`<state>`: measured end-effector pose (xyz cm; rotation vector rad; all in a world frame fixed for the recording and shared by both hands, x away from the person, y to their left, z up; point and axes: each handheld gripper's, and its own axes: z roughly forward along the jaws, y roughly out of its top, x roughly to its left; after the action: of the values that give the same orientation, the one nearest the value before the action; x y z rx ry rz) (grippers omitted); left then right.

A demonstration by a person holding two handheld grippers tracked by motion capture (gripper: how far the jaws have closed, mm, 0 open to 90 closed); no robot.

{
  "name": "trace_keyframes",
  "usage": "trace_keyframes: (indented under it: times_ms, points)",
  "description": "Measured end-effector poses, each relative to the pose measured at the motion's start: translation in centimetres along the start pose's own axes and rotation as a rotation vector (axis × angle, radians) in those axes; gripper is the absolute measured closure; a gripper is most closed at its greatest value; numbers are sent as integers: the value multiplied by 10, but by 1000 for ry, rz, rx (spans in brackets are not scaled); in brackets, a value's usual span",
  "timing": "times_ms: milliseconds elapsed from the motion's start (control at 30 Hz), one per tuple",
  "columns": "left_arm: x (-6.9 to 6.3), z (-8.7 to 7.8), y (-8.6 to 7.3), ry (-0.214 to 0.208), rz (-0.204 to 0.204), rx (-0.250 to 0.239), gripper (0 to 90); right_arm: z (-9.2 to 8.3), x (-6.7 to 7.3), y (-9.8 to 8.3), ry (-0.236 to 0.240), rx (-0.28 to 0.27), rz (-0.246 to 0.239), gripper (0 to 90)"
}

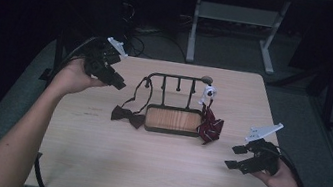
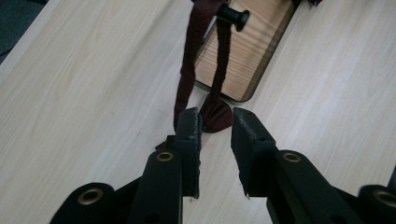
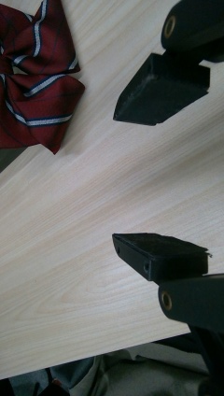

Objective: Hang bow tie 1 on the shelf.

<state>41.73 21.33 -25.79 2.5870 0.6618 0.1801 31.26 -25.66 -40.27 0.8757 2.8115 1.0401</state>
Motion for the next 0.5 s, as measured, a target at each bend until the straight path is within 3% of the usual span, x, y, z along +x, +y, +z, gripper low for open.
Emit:
trace_keyframes:
  times_ms: [167, 500]
  points:
    - [-9, 1, -7, -6, 23, 0, 703, -1, -1, 0, -6, -5, 7, 334]
    - [-20, 1, -19, -5, 29, -22, 657, -3, -3, -3, -21, -11, 25, 322]
